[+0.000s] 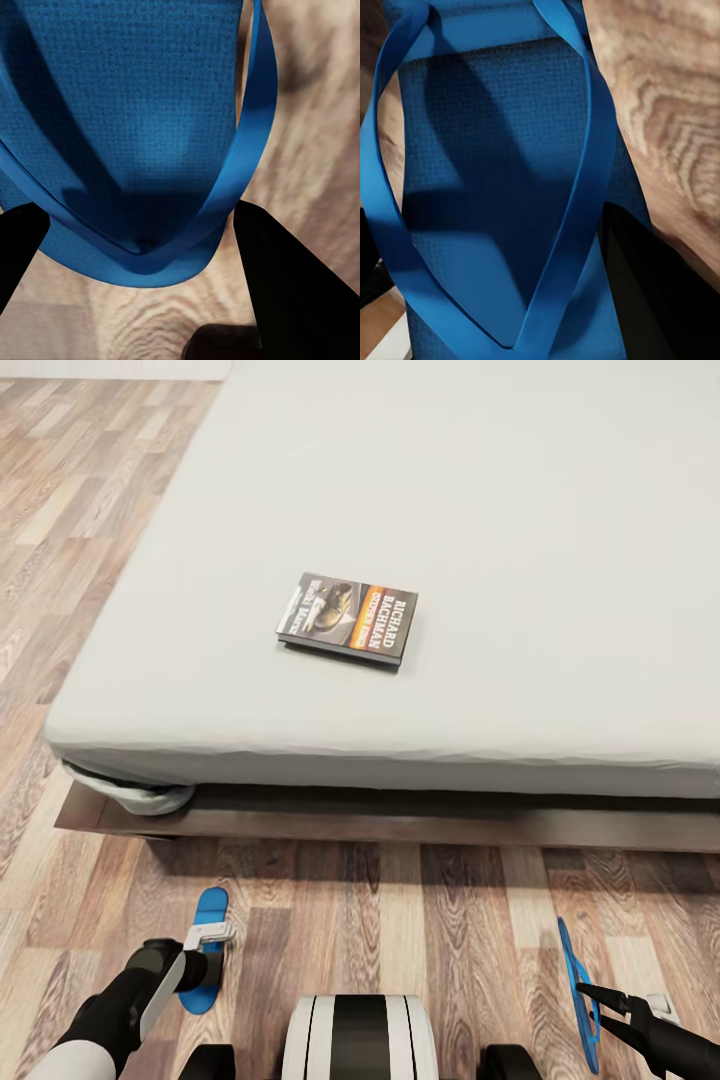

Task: In the bedroom, move the book from the bed onto either nightstand, and place the two sandals side by side next to the bed.

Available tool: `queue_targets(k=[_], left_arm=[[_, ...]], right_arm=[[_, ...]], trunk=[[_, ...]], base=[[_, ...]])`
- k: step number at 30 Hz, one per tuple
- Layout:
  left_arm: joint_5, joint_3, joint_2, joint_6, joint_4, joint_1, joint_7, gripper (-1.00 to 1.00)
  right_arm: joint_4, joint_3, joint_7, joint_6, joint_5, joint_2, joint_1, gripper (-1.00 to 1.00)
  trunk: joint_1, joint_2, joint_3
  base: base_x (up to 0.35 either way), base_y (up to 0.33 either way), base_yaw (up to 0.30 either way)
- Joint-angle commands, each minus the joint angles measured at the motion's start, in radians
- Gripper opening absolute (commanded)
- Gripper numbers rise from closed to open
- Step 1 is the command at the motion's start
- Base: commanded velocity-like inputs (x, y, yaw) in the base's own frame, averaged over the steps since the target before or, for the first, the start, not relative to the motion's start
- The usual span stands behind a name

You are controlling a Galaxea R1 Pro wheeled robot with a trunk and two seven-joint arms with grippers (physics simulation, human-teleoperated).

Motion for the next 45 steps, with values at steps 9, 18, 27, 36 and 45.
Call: queue_targets(k=[9, 18, 27, 36, 45], left_arm=[[0.013, 0.000, 0.000, -0.033, 0.038, 0.001, 0.001, -1.00], [0.014, 0.000, 0.000, -0.033, 0.038, 0.001, 0.001, -1.00], [0.013, 0.001, 0.000, -0.033, 0.038, 0.001, 0.001, -1.00], [0.013, 0.001, 0.000, -0.031, 0.038, 0.001, 0.001, -1.00], [0.013, -0.001, 0.000, -0.031, 0.038, 0.001, 0.000, -1.00]], right_arm=[[0.000, 0.009, 0.000, 0.008, -0.010, -0.001, 0.000, -1.00], [0.000, 0.009, 0.000, 0.008, -0.010, -0.001, 0.000, -1.00], [0.000, 0.009, 0.000, 0.008, -0.010, -0.001, 0.000, -1.00], [0.000, 0.009, 0.000, 0.008, -0.010, -0.001, 0.000, -1.00], [0.000, 0.009, 0.000, 0.008, -0.010, -0.001, 0.000, -1.00]], trunk=[[0.000, 0.000, 0.003], [-0.002, 0.001, 0.019], [-0.002, 0.001, 0.023], [-0.004, 0.002, 0.038], [-0.004, 0.002, 0.038]], base=[[0.000, 0.000, 0.000], [0.000, 0.000, 0.000], [0.000, 0.000, 0.000], [0.000, 0.000, 0.000], [0.000, 0.000, 0.000]])
